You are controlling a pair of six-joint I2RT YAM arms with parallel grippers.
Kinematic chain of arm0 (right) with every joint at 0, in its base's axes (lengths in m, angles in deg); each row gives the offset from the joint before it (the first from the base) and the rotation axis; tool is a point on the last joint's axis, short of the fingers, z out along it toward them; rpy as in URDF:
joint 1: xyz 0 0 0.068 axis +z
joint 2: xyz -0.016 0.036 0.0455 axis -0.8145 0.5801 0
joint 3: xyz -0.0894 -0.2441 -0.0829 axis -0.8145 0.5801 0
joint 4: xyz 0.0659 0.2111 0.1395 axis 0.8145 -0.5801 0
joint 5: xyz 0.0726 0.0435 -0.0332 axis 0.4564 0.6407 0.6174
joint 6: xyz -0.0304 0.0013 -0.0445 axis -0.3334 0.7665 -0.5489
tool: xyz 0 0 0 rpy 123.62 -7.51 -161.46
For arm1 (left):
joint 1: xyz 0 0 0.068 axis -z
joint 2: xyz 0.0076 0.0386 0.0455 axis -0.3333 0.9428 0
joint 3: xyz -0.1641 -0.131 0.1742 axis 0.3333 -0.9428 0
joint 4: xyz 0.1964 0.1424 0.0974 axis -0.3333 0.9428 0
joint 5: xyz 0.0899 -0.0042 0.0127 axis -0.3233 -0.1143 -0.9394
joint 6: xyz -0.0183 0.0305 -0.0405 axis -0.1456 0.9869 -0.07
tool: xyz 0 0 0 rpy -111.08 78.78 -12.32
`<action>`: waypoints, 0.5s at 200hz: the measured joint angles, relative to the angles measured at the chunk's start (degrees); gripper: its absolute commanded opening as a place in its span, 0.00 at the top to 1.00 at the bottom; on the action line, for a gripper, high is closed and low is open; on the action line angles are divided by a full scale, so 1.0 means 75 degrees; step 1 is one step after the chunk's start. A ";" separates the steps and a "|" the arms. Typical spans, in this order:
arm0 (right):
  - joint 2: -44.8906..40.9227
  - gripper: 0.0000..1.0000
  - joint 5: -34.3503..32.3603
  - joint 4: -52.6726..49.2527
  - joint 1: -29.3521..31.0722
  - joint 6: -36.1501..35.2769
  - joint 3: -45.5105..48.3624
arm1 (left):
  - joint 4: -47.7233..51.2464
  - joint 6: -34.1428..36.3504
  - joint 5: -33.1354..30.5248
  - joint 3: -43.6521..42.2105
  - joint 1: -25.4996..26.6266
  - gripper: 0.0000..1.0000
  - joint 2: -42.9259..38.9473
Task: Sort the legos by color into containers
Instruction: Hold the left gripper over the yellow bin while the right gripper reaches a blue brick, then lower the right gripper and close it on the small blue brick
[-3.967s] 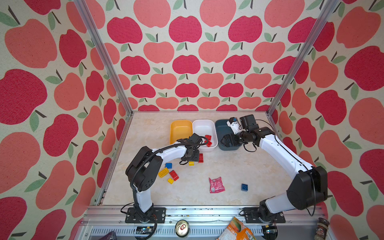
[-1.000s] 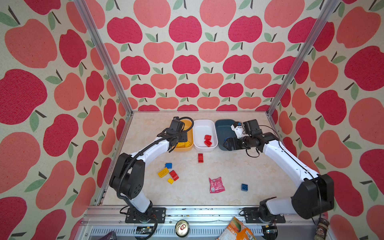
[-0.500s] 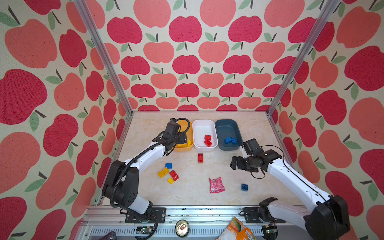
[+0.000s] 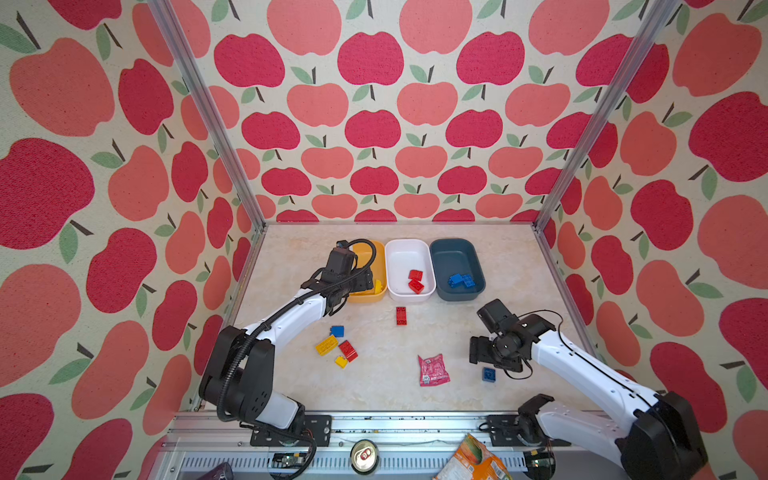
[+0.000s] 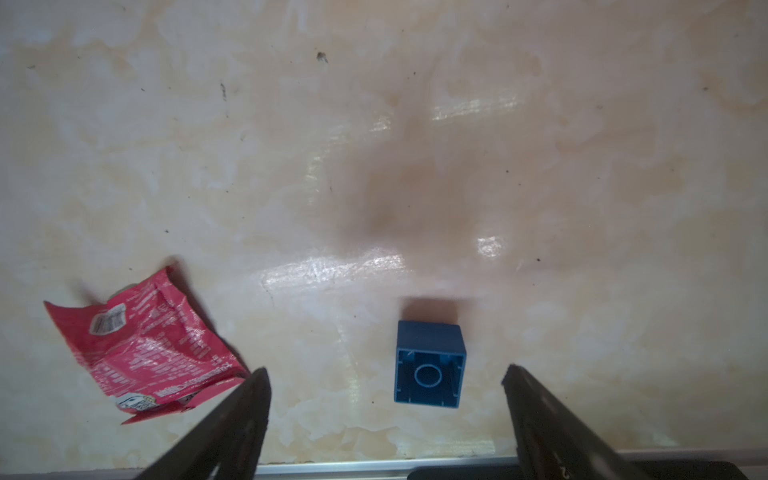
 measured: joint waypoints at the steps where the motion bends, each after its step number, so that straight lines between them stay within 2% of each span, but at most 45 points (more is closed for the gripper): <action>1: 0.0000 0.13 -0.0009 0.0000 0.0000 0.0012 0.0012 | -0.0006 0.0000 0.0000 0.0000 0.0000 0.14 0.0000; 74: 0.0070 0.31 -0.0050 0.0338 0.0067 0.0519 0.0667 | -0.0038 -0.0052 0.0079 -0.0125 -0.0029 0.14 -0.0169; 100: 0.0087 0.34 -0.0055 0.0347 0.0099 0.0568 0.0670 | -0.0041 -0.0058 0.0082 -0.0125 -0.0029 0.14 -0.0184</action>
